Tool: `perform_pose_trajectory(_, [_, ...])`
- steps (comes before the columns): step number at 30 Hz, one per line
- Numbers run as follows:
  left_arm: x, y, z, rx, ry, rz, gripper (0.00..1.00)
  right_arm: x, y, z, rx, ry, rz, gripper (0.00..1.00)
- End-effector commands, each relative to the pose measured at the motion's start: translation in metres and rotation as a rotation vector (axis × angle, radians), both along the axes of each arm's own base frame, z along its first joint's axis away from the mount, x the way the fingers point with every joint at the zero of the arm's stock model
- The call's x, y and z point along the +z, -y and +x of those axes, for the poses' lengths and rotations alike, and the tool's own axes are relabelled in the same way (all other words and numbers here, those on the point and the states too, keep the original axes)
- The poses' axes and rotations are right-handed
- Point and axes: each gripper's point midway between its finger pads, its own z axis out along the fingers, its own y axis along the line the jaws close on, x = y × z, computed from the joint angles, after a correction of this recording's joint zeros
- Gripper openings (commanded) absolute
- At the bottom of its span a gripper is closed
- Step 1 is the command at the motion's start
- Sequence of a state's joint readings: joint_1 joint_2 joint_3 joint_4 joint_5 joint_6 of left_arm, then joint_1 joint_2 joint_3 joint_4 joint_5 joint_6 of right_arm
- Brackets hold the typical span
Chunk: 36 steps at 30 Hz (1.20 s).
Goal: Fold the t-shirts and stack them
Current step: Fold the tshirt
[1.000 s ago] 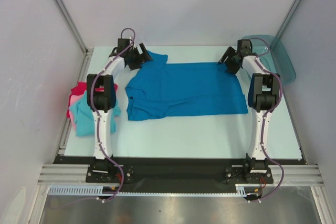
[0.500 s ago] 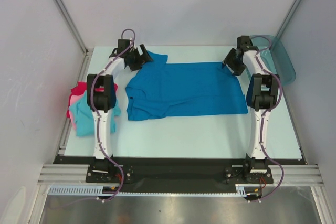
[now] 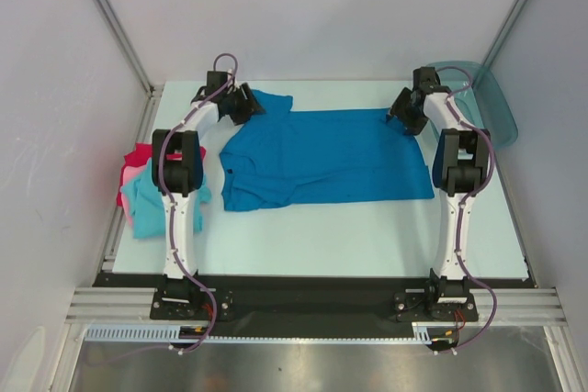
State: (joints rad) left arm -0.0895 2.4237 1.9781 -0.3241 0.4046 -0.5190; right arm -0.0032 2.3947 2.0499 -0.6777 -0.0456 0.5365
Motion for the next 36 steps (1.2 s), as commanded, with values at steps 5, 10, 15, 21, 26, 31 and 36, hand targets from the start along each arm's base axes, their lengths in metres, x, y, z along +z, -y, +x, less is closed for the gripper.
perform_pose_trajectory(5, [0.032,0.004,0.003,-0.018,0.067,0.000,0.07,0.015,-0.003,-0.004,0.024,0.045,0.022,0.72])
perform_pose_trajectory(10, [0.037,-0.005,0.002,0.001,0.096,0.089,0.00,0.015,-0.005,-0.004,0.035,0.068,0.029,0.72])
perform_pose_trajectory(15, [0.051,-0.008,0.000,0.007,0.132,0.137,0.00,0.016,-0.010,-0.002,0.045,0.083,0.040,0.71])
perform_pose_trajectory(21, [0.049,-0.007,-0.005,-0.003,0.133,0.166,0.00,0.014,-0.009,0.003,0.045,0.093,0.039,0.71])
perform_pose_trajectory(26, [0.050,-0.007,-0.008,-0.006,0.135,0.165,0.00,0.008,-0.022,0.006,0.072,0.075,0.024,0.70])
perform_pose_trajectory(31, [0.056,-0.003,-0.011,-0.011,0.153,0.151,0.00,0.004,-0.020,0.009,0.064,0.059,0.002,0.69])
perform_pose_trajectory(36, [0.069,0.000,-0.018,-0.016,0.176,0.147,0.00,0.005,-0.014,0.018,0.050,0.067,-0.054,0.69])
